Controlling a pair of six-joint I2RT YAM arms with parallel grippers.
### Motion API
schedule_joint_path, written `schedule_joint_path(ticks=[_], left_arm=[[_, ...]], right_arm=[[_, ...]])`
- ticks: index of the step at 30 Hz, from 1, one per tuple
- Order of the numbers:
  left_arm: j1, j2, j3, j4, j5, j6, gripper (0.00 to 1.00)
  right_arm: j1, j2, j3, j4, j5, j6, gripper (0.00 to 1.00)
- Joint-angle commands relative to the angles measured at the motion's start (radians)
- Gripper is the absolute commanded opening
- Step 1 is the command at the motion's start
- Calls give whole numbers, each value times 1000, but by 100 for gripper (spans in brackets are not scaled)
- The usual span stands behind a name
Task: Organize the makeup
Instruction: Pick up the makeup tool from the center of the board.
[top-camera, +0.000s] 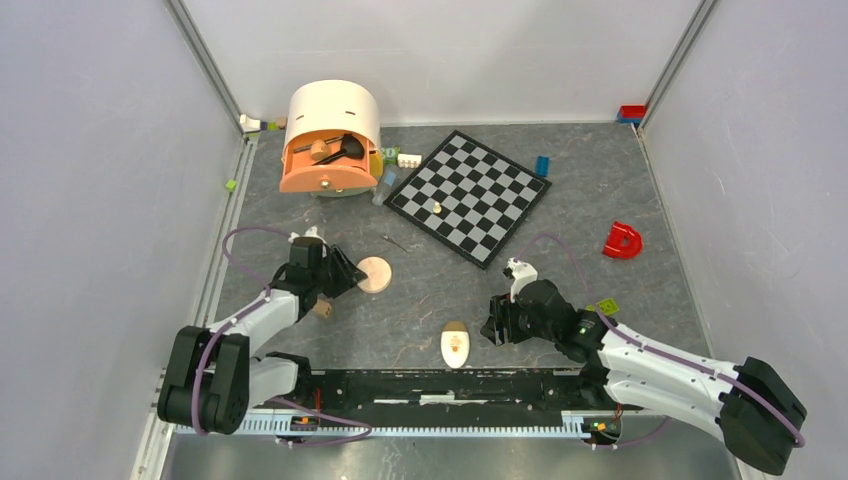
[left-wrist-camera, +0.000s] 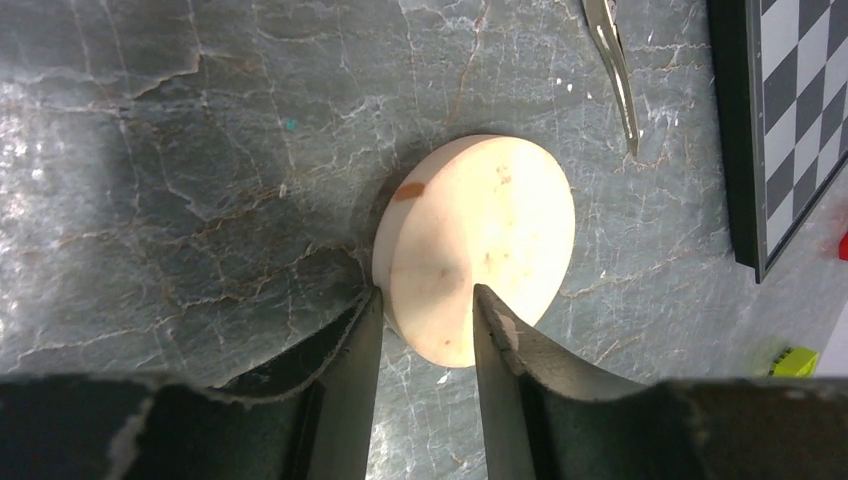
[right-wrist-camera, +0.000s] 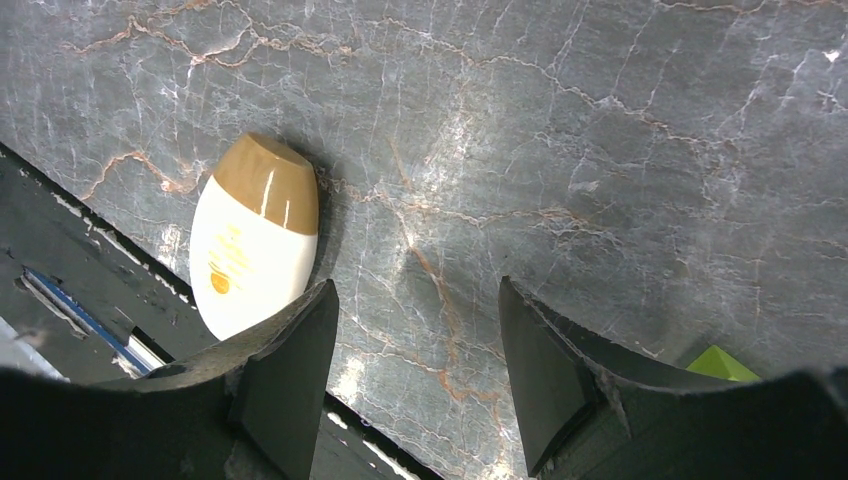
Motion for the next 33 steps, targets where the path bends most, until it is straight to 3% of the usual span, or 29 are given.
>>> schedule_joint_path(ticks=[1,5,12,24,33], left_arm=[[-7,53,12,55,-29,-20,43],[-7,58,19,53,-26,-23,24],[-7,-89,51,-72,-55,-32,7],[-7,-278,291,-386,-162,-13,2],[-6,-295,517,-552,-243,-18,2]], right_arm=[[3,-22,32,17,2,0,67],[3,-35,24,8,2,2,67],[4,-41,16,6,4,3,67],[4,-45,-1,18,2,6,67],[3,-38,4,18,2,4,67]])
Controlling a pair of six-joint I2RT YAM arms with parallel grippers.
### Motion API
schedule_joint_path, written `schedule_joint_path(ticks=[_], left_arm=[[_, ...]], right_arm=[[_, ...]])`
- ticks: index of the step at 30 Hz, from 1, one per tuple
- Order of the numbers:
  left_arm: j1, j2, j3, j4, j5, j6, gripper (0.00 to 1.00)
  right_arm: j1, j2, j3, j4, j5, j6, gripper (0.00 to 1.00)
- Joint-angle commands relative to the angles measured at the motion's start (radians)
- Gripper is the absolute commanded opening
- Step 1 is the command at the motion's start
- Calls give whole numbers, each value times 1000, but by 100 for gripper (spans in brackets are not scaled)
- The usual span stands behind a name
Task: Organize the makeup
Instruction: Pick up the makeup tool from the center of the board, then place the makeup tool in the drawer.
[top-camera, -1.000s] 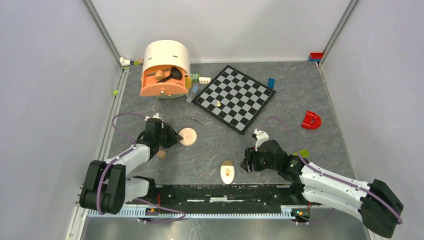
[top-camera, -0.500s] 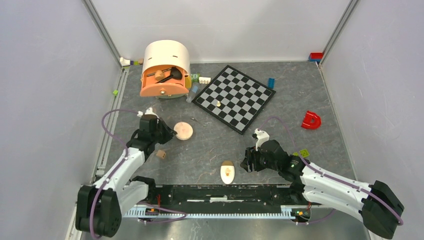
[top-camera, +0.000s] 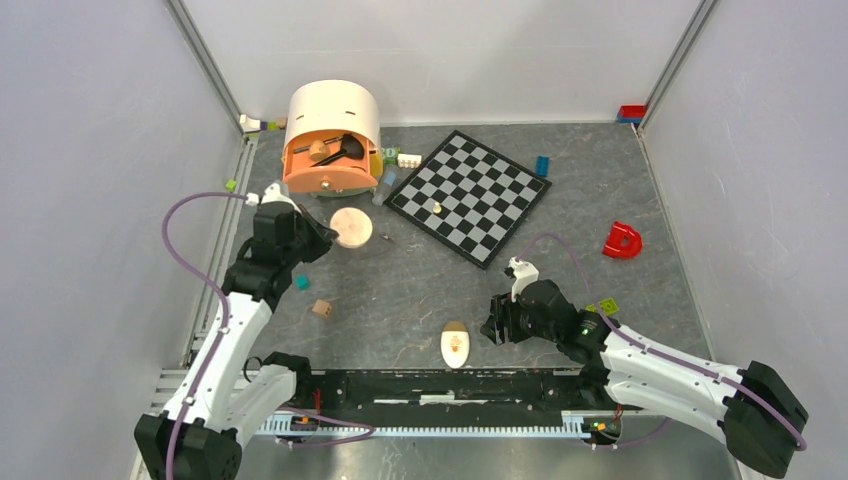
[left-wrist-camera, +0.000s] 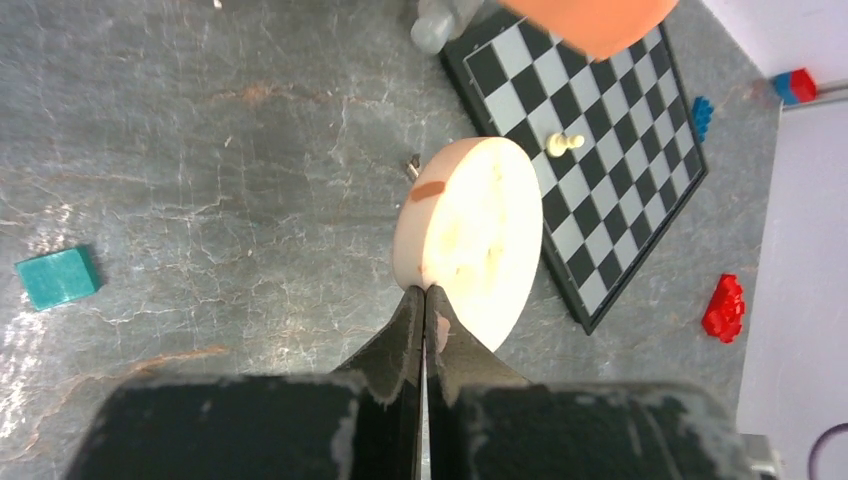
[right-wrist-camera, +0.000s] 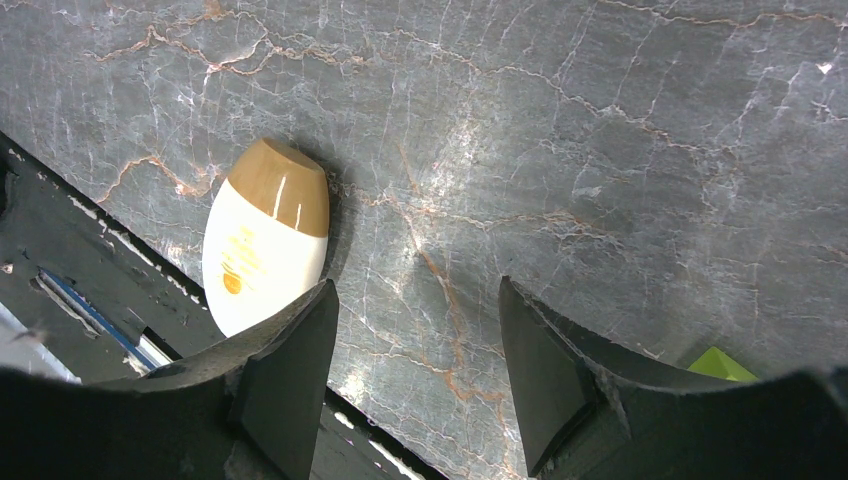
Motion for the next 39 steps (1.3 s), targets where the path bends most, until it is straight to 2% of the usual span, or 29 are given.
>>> schedule_joint_path(ticks=[1,8,16,28,39], left_arm=[[-2,5,165,-132,-82,-10,2],[-2,117,400,-322,-123,-32,2],[0,255,579,-405,-161,-40,2],[13,306,694,-368,-81,-46,2],[63,450,834,-408,-46,-50,2]], right_arm=[[3,-8,4,22,2,3,67],[4,-21,-1,13,4,3,67],[4,-27,0,9,3,3,67],[4,-46,-7,-3,9,5,67],[4,-41,-4,0,7,5,67]])
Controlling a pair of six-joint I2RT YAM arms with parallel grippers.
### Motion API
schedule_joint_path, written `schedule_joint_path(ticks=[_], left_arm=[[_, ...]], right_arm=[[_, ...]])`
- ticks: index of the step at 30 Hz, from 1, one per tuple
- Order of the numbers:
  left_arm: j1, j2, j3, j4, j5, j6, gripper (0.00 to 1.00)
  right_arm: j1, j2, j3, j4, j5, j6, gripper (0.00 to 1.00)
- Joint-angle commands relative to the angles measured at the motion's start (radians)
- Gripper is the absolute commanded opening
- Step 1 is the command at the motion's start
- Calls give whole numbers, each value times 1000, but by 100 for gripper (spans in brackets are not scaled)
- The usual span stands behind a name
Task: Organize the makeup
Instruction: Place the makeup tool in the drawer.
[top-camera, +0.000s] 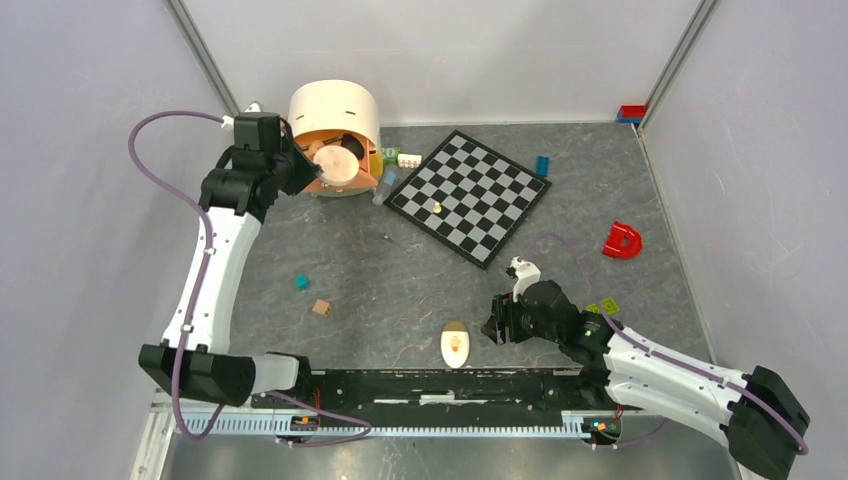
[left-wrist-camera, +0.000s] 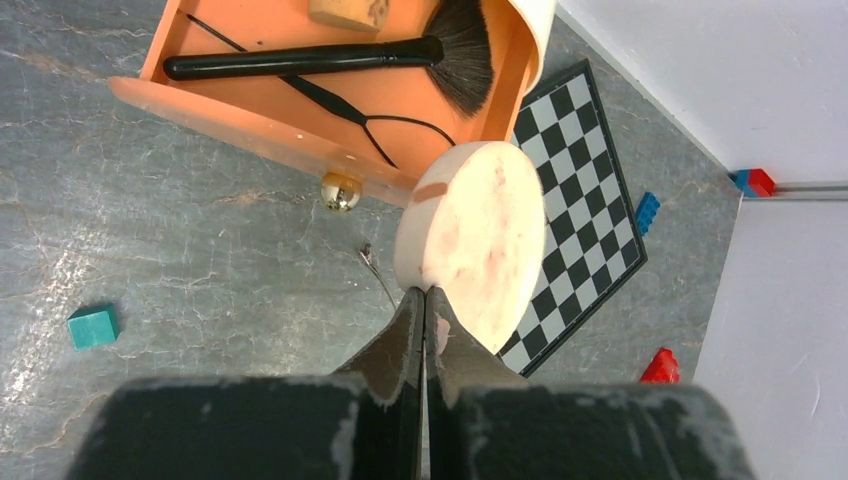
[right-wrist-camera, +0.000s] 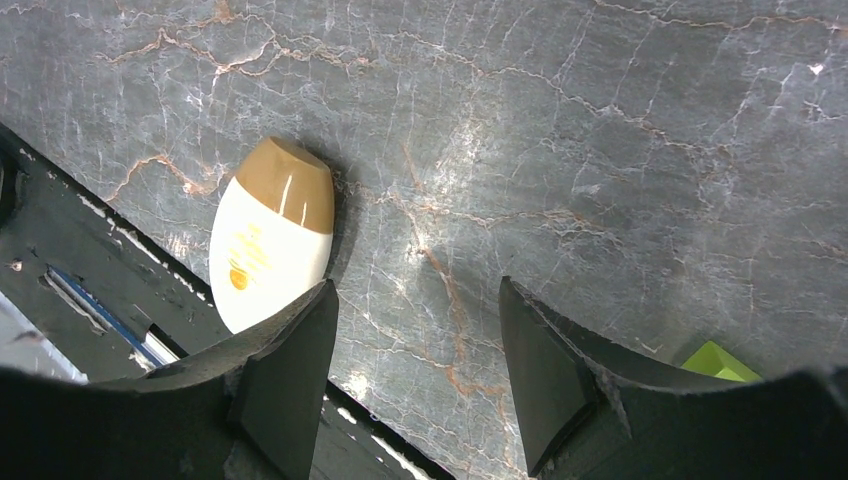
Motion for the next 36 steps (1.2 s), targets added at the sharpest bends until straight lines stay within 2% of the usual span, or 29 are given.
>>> schedule_joint_path(ticks=[1,13,36], left_arm=[[31,53,78,-14,39,-37,2],[113,175,194,-23,127,-57,2],[201,340,249,-17,194,-24,2]], right_arm=[[4,-7,-3,17,7,6,67],[3,-27,-21,16,10,16,67],[4,-28,-22,8,20,12,67]])
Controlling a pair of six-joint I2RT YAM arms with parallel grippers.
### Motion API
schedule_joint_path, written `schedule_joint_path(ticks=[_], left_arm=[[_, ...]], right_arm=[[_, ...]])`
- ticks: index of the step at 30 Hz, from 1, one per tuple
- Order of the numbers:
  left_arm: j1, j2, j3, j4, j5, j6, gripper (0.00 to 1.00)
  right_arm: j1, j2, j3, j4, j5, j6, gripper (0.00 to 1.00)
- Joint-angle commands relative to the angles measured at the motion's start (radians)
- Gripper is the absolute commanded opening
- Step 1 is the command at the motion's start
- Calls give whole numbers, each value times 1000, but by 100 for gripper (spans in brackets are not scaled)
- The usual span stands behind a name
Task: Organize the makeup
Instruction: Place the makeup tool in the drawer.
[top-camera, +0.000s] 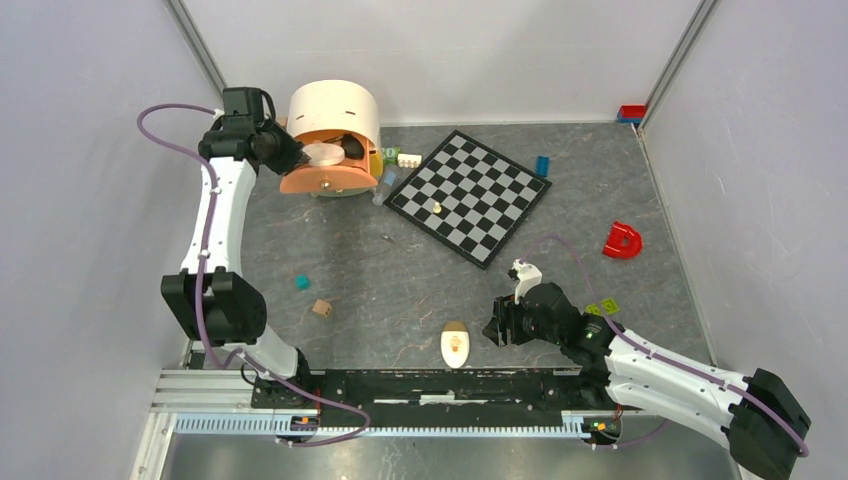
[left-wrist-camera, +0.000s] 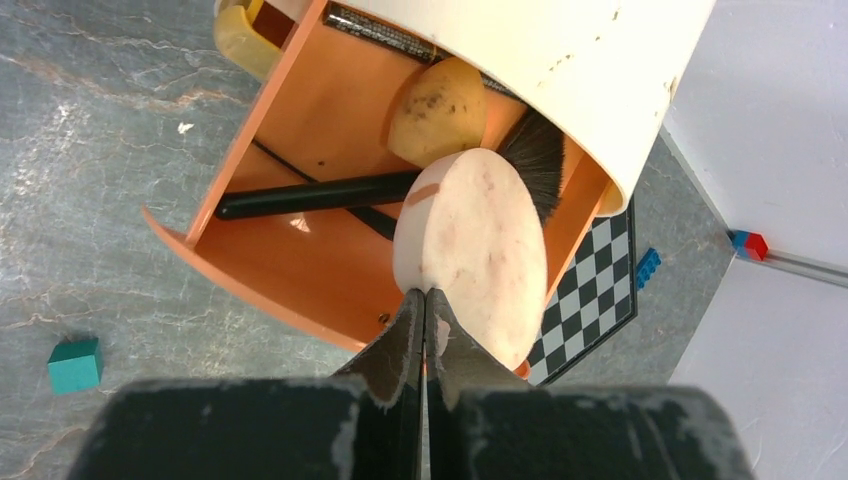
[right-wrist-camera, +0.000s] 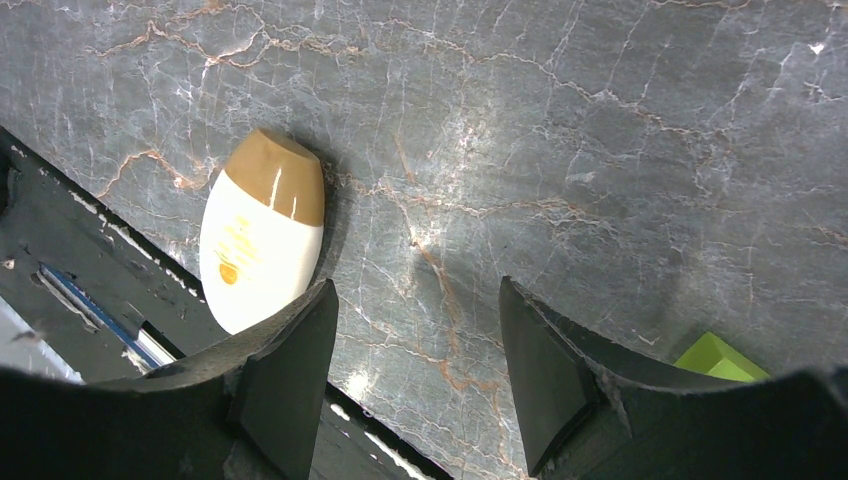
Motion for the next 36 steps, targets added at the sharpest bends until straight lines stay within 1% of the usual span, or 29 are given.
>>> schedule_joint_path(ticks=[1,12,22,27,36], left_arm=[[6,33,65,21,31,4,2],[10,118,99,88,65,17,2],[23,150,73,182,35,26,2],[36,147,63,186,6,21,2],[73,80,-8,204,-22,33,2]], right_arm=[[3,-7,1,9,19,5,67],[4,-7,2,2,24,3,67],[4,-17,7,-17,30,-3,67],[3,-23,8,-25,36,-2,67],[3,-18,8,-25,38,-3,67]])
